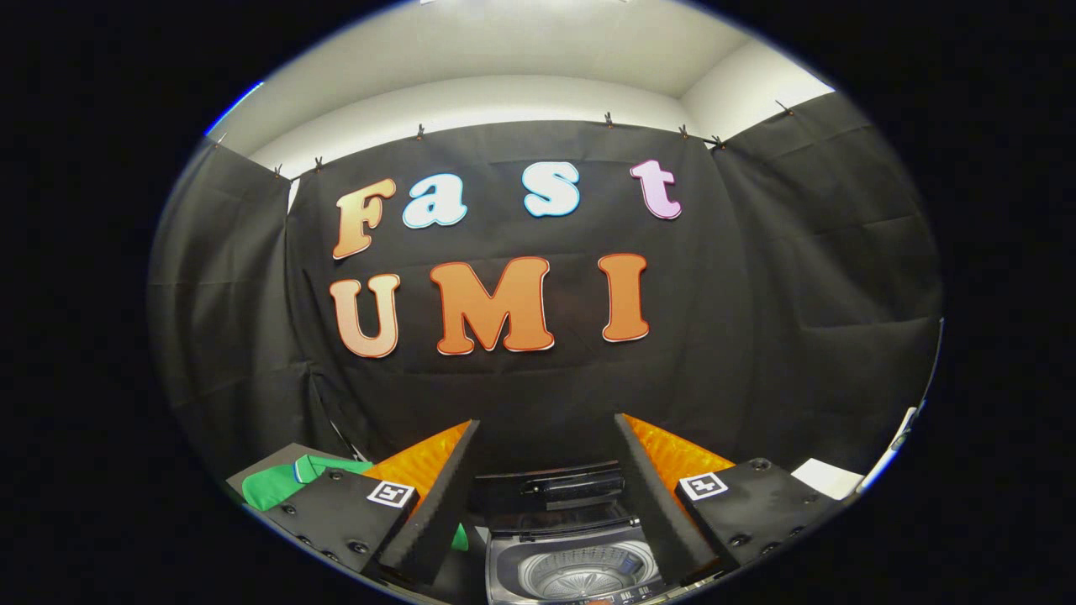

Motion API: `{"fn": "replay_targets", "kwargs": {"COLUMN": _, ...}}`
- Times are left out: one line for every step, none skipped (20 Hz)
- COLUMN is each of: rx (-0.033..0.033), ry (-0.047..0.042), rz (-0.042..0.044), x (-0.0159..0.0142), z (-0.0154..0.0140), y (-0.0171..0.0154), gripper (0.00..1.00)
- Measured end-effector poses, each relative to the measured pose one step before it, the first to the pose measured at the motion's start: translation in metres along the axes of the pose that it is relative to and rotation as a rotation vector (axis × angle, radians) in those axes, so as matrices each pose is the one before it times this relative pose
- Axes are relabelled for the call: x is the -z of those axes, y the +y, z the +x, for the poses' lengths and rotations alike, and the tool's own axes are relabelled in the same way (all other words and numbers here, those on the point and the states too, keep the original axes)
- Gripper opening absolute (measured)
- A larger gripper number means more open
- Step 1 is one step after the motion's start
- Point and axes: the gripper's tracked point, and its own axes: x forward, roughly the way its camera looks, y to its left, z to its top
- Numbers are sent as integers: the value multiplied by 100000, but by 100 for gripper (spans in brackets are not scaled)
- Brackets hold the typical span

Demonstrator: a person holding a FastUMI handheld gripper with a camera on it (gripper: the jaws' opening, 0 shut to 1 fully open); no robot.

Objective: Put the clothes into the washing machine and then close the washing machine lid.

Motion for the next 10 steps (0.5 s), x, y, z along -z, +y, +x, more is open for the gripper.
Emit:
{"fn": "replay_targets", "kwargs": {"rx": -85, "ry": -685, "rz": -545, "x": -219, "z": -66, "y": 19, "gripper": 98}}
{"fn": "replay_targets", "kwargs": {"rx": -114, "ry": -453, "rz": -574, "x": -214, "z": -149, "y": 57, "gripper": 98}}
{"fn": "replay_targets", "kwargs": {"rx": -68, "ry": -151, "rz": -327, "x": -37, "z": -120, "y": -39, "gripper": 99}}
{"fn": "replay_targets", "kwargs": {"rx": -176, "ry": 61, "rz": -90, "x": -24, "z": -62, "y": 53, "gripper": 99}}
{"fn": "replay_targets", "kwargs": {"rx": -263, "ry": 177, "rz": -33, "x": 68, "z": -45, "y": -26, "gripper": 99}}
{"fn": "replay_targets", "kwargs": {"rx": -32, "ry": 311, "rz": -172, "x": 38, "z": 2, "y": -114, "gripper": 99}}
{"fn": "replay_targets", "kwargs": {"rx": 132, "ry": 97, "rz": -230, "x": -14, "z": -133, "y": -54, "gripper": 99}}
{"fn": "replay_targets", "kwargs": {"rx": 136, "ry": -46, "rz": -172, "x": -6, "z": -104, "y": -125, "gripper": 99}}
{"fn": "replay_targets", "kwargs": {"rx": 24, "ry": -5, "rz": -120, "x": -71, "z": -84, "y": 35, "gripper": 99}}
{"fn": "replay_targets", "kwargs": {"rx": -121, "ry": 111, "rz": -98, "x": -25, "z": -154, "y": 25, "gripper": 99}}
